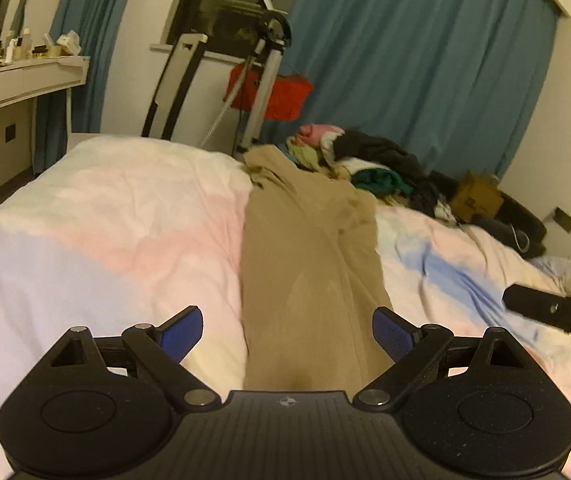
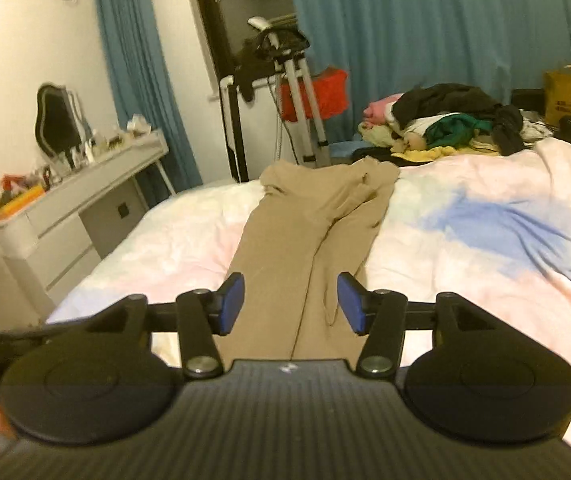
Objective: Fold clothes
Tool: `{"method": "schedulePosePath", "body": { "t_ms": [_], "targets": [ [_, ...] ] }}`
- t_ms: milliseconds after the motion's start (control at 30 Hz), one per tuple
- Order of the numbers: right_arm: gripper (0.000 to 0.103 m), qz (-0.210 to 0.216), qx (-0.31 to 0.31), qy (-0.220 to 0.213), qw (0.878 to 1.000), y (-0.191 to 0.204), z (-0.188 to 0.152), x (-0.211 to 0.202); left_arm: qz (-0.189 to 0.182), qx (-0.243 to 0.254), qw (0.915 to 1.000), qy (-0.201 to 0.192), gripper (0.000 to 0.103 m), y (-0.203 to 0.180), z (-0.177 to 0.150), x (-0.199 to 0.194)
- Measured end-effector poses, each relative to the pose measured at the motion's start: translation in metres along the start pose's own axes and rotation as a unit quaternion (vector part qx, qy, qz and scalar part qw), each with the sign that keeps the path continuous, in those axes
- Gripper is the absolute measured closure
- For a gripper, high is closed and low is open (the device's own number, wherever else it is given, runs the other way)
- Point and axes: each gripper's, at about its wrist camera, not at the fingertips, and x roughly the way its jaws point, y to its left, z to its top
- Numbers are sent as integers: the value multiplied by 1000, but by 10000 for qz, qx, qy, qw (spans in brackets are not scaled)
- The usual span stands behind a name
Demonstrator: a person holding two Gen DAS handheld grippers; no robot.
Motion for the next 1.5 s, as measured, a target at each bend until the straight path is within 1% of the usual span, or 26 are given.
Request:
{"method": "schedulePosePath", "body": {
  "t_ms": [33,100,233,267,367,433,500,567,600,633,667,700,733,767,800,900,967,1000,1067,1133,1200,1267,1300,1333,1367,1500],
  "targets": [
    [21,50,144,52,9999,-7,-3,-3,-34,-29,10000,87,10,-1,-4,-4],
    [0,150,432,154,9988,-20,-8,-9,-141,-232,9989,378,10,3,-14,-7],
    [0,338,1031,386,9933,-47,-19,-20,-332,-931,9886,1135,10,21,-23,5],
    [0,315,1338,611,9886,-57,-26,-15,-359,-1106,9845,1313,10,26,-25,10],
    [0,227,2424,1182,9627,-90,-50,0,-429,-1528,9698,1851,13,37,-33,28],
    [0,203,3117,1416,9393,-110,-63,10,-485,-1733,9591,2187,17,43,-39,40],
    [1,-1,3542,1535,9225,-123,-73,17,-530,-1900,9505,2402,20,49,-46,47],
    [9,-55,3728,1731,9116,-127,-82,23,-557,-2068,9422,2576,24,55,-51,52],
    [18,-82,3820,1828,9059,-129,-86,26,-536,-2156,9401,2587,26,58,-52,52],
    [26,-95,3895,1918,9008,-131,-90,29,-515,-2244,9378,2597,34,62,-54,51],
    [29,-25,3874,1965,9007,-129,-90,29,-494,-2332,9355,2608,46,66,-55,50],
    [36,44,3852,2012,9006,-127,-90,29,-473,-2420,9331,2618,55,69,-56,50],
    [44,114,3830,2060,9004,-125,-90,30,-460,-2522,9305,2616,71,73,-58,48],
    [49,189,3814,2108,8998,-123,-91,30,-458,-2645,9276,2598,78,78,-59,46],
    [55,283,3824,2156,8980,-122,-93,28,-448,-2736,9255,2580,78,80,-61,44],
    [54,249,3686,2159,9038,-114,-94,25,-375,-2821,9240,2555,76,82,-63,41],
    [56,59,3722,2191,9019,-116,-97,29,-357,-2785,9237,2607,60,81,-65,43],
    [56,3,3706,2230,9016,-115,-99,33,-379,-2739,9239,2643,57,80,-65,45],
    [56,-17,3363,2357,9118,-107,-98,39,-430,-2615,9251,2720,45,75,-65,47],
    [54,24,3106,2479,9176,-99,-98,44,-536,-2470,9239,2872,38,69,-66,48],
    [54,111,2954,2646,9180,-93,-99,47,-503,-2364,9239,2967,42,65,-66,47],
    [55,183,2795,2808,9180,-88,-96,48,-456,-2321,9246,2984,55,64,-64,44],
    [69,189,2738,2863,9180,-87,-93,48,-542,-2385,9251,2905,62,64,-60,39],
    [89,164,2716,2890,9178,-86,-91,46,-628,-2449,9253,2826,78,64,-56,34],
    [91,177,2763,2822,9185,-87,-89,43,-713,-2513,9254,2746,91,65,-52,29],
    [95,286,2955,2457,9228,-89,-75,25,-1054,-2761,9241,2421,95,66,-36,9]
  ]
}}
